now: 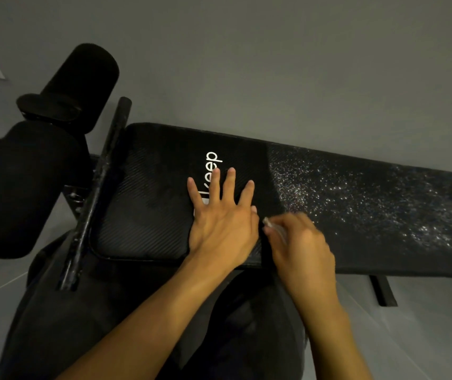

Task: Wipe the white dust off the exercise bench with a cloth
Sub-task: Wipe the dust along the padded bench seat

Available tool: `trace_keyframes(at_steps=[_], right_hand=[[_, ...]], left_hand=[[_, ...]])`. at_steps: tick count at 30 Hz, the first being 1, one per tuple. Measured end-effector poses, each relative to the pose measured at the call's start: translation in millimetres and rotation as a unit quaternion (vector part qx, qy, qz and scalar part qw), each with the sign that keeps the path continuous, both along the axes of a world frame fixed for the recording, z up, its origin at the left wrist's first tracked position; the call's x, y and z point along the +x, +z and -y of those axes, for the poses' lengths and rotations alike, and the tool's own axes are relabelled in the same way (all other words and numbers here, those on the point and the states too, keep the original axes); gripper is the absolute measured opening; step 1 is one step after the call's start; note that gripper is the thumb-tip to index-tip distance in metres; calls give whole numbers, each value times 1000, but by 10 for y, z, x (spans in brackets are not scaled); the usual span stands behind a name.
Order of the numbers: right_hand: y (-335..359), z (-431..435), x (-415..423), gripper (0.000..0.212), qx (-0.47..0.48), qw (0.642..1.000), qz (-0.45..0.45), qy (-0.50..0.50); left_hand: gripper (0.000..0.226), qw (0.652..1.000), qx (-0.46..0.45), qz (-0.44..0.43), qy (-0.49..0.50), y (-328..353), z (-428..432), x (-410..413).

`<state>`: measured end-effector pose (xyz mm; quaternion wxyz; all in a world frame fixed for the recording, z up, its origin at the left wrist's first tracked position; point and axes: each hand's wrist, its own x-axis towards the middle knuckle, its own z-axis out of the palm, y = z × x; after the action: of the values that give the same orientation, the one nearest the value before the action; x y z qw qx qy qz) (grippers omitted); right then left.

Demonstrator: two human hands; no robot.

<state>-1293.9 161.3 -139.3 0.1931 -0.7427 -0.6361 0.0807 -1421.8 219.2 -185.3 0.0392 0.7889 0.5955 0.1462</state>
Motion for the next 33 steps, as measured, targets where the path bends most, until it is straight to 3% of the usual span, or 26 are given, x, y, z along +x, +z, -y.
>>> trace_keyframes(at_steps=[8, 14, 20, 26, 33], right_hand=[[-39, -323, 35, 23, 3, 999, 38, -32], [-26, 276, 95, 18, 1, 1000, -9, 12], [-54, -37, 137, 19, 9, 1000, 20, -21], [-57, 386, 149, 16, 7, 1000, -12, 14], [-93, -83, 181, 23, 14, 999, 27, -29]], left_hand=[[61, 1000, 1, -7, -2, -17, 4, -10], [61, 1000, 0, 2, -6, -20, 2, -18], [60, 1000, -2, -2, -8, -5, 18, -28], [55, 1000, -8, 1, -11, 26, 9, -20], [52, 1000, -10, 13, -16, 64, 21, -33]])
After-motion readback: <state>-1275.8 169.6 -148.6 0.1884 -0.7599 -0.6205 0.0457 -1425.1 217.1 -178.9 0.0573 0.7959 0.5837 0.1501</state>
